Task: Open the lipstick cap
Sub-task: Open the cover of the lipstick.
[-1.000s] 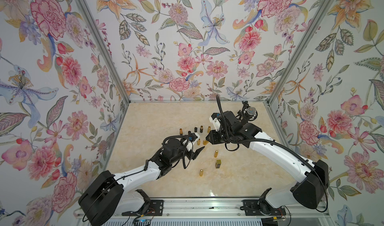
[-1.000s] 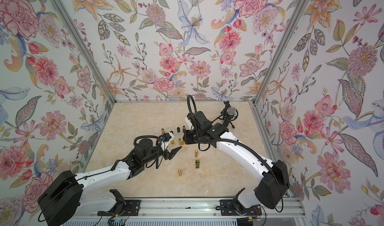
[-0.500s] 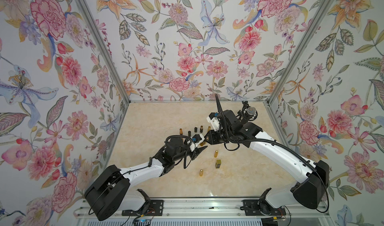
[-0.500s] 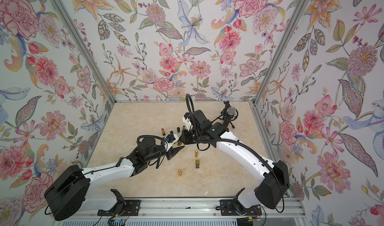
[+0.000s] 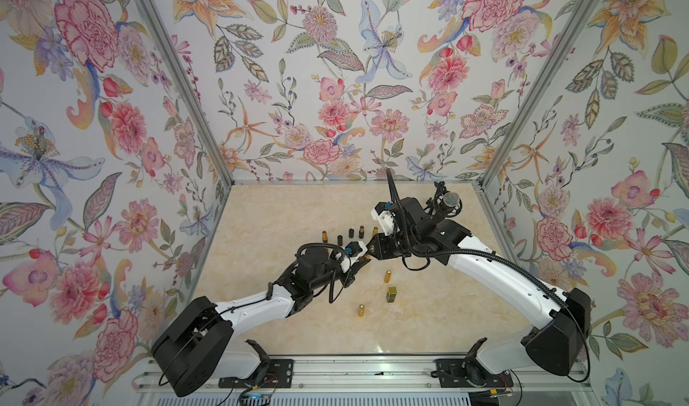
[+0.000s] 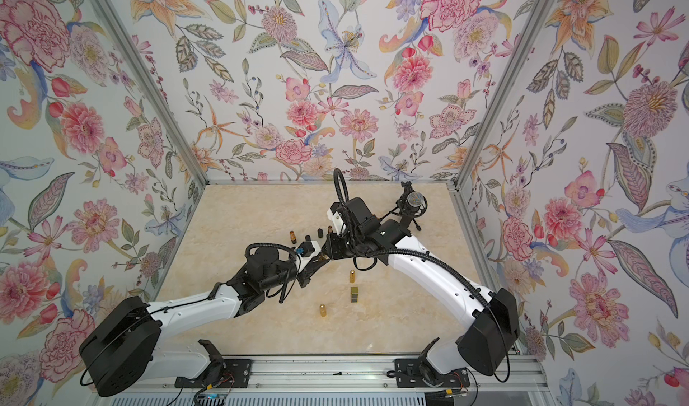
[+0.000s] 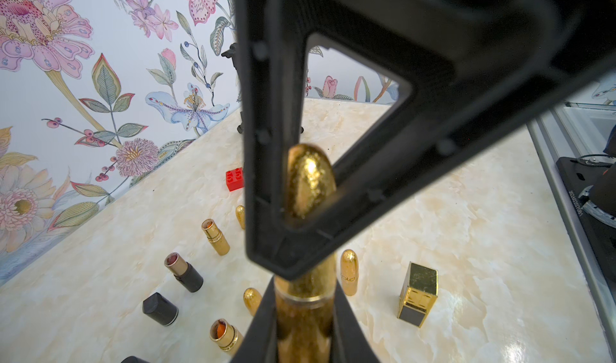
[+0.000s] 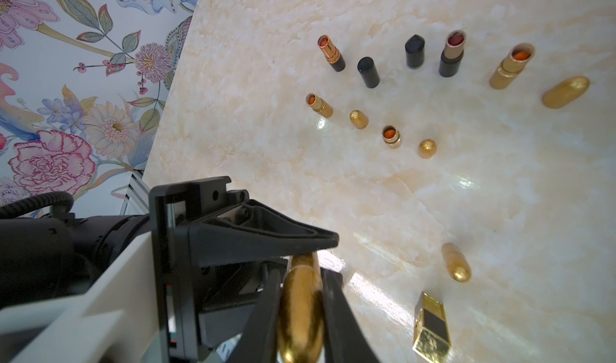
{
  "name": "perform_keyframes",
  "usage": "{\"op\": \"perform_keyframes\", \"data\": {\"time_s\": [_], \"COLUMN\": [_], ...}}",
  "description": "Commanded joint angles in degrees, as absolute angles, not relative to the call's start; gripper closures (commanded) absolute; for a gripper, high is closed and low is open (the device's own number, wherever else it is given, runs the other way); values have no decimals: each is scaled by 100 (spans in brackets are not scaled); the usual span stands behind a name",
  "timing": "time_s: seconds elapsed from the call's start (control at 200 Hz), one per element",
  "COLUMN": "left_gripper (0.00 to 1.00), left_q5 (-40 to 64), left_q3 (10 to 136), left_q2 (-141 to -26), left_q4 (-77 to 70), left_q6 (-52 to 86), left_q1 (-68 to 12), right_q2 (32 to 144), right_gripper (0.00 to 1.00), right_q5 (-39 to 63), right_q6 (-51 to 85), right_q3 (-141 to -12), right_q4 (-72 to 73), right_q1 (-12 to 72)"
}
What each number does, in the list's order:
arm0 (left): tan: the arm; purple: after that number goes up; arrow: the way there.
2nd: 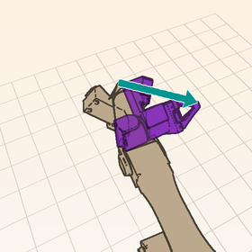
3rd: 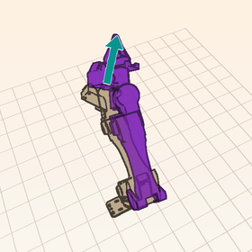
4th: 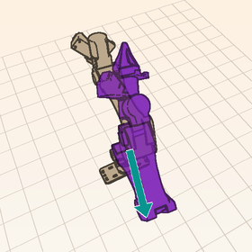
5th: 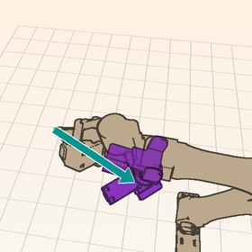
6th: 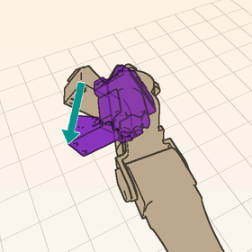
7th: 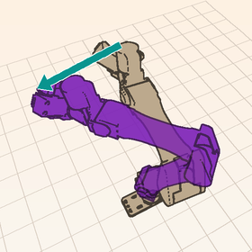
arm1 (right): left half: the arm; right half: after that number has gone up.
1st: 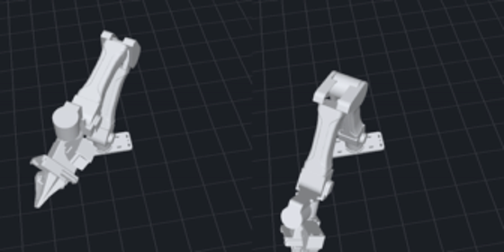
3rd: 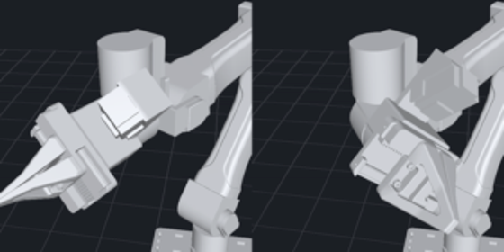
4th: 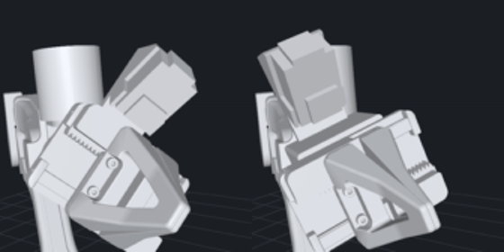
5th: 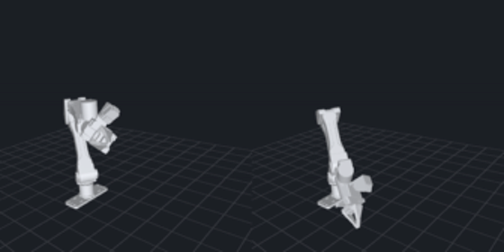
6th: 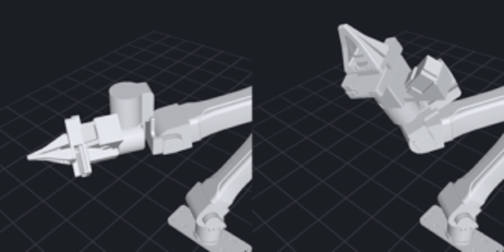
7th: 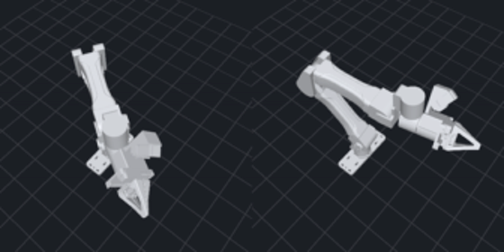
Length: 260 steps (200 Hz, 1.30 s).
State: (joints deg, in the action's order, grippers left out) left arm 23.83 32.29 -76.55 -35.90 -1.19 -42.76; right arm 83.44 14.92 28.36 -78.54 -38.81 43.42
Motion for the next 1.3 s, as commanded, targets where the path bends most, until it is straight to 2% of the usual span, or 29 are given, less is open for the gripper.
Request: {"op": "perform_keyframes", "data": {"time_s": [0.0, 1.041, 1.191, 1.296], "left_gripper": [86, 92, 92, 91], "left_q5": [2452, 1681, 1646, 1544], "left_q3": [3269, 2268, 2149, 2042], "left_q2": [-7559, -6932, -6699, -6498], "left_q4": [-3799, -4166, -4184, -4219], "left_q6": [-167, 390, 528, 647], "left_q1": [-4317, -4248, -4237, -4236], "right_q2": [8199, 7798, 7797, 7918], "right_gripper": [79, 78, 77, 77], "right_q5": [1581, 2105, 1919, 1355], "right_q6": [2891, 3118, 2951, 2772], "right_q3": [-7972, -8191, -7981, -7651], "right_q4": [-3983, -3900, -3902, -3894], "right_q1": [4290, 3975, 3753, 3348]}}
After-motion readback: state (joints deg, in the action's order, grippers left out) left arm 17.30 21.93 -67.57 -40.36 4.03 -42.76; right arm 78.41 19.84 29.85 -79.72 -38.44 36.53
